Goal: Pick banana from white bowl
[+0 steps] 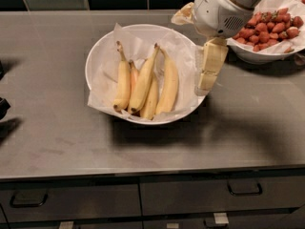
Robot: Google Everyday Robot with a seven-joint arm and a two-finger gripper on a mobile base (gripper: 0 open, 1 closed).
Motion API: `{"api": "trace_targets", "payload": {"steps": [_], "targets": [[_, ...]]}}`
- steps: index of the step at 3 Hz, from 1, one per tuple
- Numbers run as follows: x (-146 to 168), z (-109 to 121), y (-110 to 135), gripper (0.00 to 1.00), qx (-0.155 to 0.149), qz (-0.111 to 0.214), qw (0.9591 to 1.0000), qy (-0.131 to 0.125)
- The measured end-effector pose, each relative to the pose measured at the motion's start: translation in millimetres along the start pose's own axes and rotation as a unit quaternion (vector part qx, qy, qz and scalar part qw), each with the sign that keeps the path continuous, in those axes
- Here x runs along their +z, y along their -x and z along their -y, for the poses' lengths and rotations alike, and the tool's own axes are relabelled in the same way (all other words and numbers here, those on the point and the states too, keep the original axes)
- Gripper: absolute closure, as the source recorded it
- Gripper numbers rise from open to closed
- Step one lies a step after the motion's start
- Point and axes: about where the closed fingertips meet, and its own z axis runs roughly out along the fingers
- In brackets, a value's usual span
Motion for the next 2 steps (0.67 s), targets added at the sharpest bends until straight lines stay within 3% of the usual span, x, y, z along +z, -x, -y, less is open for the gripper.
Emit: {"api": "trace_targets", "payload": {"steps": [1, 2], "targets": [[0.1, 0.1, 0.1, 0.19, 0.000, 0.000, 1.0000, 0.000], [10.4, 10.3, 9.6, 0.18, -0.024, 0.014, 0.9996, 0.011]]}}
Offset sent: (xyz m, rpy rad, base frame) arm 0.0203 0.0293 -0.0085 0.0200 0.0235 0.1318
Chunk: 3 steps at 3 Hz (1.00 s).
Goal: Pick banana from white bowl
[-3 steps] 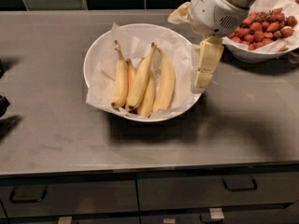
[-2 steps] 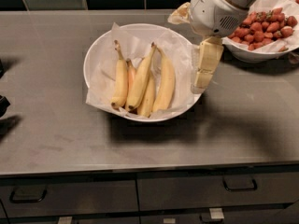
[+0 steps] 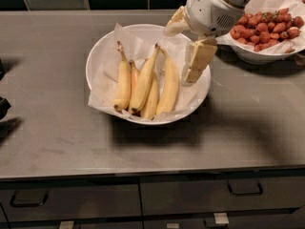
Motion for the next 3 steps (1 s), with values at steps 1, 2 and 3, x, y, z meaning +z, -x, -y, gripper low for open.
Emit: {"api": "trace_targets", "payload": {"steps": [1, 2, 3], "targets": [[10.8, 16.7, 13.3, 0.12, -0.041, 0.008, 0.9991, 0.012], [23.5, 25.9, 25.3, 0.10, -0.086, 0.005, 0.9960, 0.024], [36.7, 31.4, 33.3, 0.06, -0.126, 0.008, 0.9917, 0.027]]}}
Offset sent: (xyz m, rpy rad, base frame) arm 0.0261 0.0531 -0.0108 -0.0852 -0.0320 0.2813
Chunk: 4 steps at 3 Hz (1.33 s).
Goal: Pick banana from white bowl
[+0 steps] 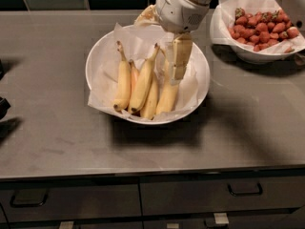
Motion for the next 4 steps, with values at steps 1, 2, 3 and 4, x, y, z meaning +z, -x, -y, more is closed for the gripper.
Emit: {"api": "trace_targets", "payload": {"steps": [1, 2, 3, 4], "targets": [[14.9, 7.2, 5.1, 0.07, -0.039, 0.010, 0.9992, 0.001], [24.1, 17.3, 6.3, 0.09, -0.067, 0.016, 0.9976, -0.004], [37.1, 22.5, 0.9, 0.10, -0.075, 0.020, 0.9970, 0.003], [54.3, 23.7, -8.4, 0.10, -0.071, 0.021, 0.9971, 0.015]]}}
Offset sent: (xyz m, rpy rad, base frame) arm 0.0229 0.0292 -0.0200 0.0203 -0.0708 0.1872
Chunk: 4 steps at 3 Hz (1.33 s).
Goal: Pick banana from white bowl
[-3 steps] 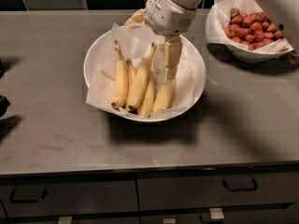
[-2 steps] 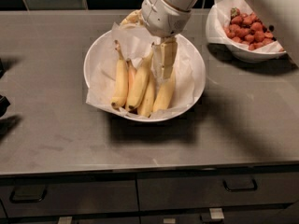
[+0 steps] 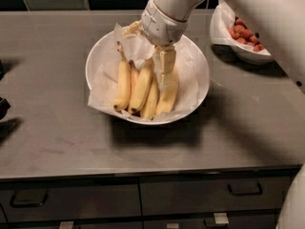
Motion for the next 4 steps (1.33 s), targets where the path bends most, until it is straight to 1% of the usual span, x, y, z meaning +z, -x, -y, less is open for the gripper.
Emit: {"api": "trace_targets", "payload": {"steps": [1, 2, 3, 4], "targets": [[15.2, -2.5, -8.6, 0.09, 0.008, 0.000, 0.9999, 0.010], [22.4, -9.6, -20.2, 0.09, 0.020, -0.008, 0.9995, 0.021], [25.6, -16.2, -29.6, 0.12, 0.033, -0.015, 0.9990, 0.027], [30.9, -19.0, -32.3, 0.16, 0.040, -0.014, 0.9986, 0.031]]}}
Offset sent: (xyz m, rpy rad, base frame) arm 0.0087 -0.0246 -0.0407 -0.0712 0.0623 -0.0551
